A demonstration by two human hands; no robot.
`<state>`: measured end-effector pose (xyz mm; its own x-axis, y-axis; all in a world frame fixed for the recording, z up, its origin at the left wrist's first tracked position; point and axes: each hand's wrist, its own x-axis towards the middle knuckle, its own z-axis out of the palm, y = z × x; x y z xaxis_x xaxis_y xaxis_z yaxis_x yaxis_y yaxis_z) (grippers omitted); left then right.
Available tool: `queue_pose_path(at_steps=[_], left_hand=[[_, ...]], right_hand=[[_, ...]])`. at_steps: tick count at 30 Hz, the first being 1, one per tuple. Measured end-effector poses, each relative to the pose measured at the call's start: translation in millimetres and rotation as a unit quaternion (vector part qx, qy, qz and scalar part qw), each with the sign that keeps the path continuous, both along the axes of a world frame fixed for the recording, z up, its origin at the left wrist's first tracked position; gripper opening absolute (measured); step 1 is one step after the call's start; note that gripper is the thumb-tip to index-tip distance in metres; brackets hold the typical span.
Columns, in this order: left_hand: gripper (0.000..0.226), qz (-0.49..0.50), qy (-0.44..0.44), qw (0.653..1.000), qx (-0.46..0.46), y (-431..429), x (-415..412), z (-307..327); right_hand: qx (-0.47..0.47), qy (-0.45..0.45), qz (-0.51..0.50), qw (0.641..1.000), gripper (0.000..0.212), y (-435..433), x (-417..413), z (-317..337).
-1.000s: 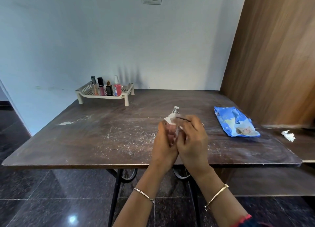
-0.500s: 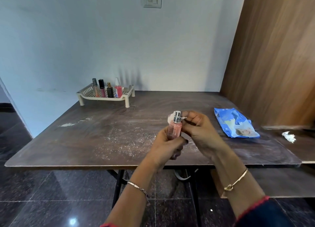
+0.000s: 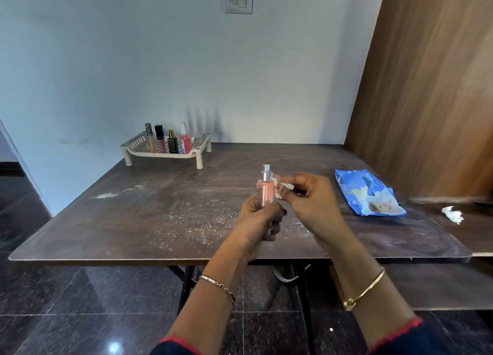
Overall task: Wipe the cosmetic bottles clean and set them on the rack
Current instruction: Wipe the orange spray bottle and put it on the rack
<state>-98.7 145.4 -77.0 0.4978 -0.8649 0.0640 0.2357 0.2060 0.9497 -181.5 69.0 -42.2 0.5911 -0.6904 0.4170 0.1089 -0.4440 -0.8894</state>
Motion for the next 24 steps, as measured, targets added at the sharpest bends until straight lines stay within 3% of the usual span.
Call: queue_pose_path(at_steps=[1,4,10,15,18,20,24], left_hand=[[0.015,0.022,-0.029,0.999,0.008,-2,-1,0],[0.022,0.09,-0.083,0.992,0.044,-7,-2,1],[0.035,0.182,-0.203,0.959,0.076,-4,-2,13],[0.025,0.255,-0.434,0.859,0.097,4,-10,12],[0.027,0.276,-0.49,0.822,0.092,2,-8,3],[0.03,0.301,-0.522,0.794,0.082,2,-2,-3],[0.033,0.344,-0.498,0.793,0.067,10,9,-5]], right_hand=[[-0.072,0.002,-0.065,0.995,0.018,3,1,-4],[-0.294,0.021,-0.194,0.936,0.019,7,2,-9],[-0.311,-0.027,-0.219,0.924,0.033,22,1,-2],[-0.437,0.095,-0.234,0.863,0.03,28,7,13],[-0.459,0.168,-0.237,0.84,0.01,36,11,23],[-0.44,0.213,-0.228,0.842,0.014,38,14,27],[-0.448,0.178,-0.197,0.853,0.019,40,20,23]])
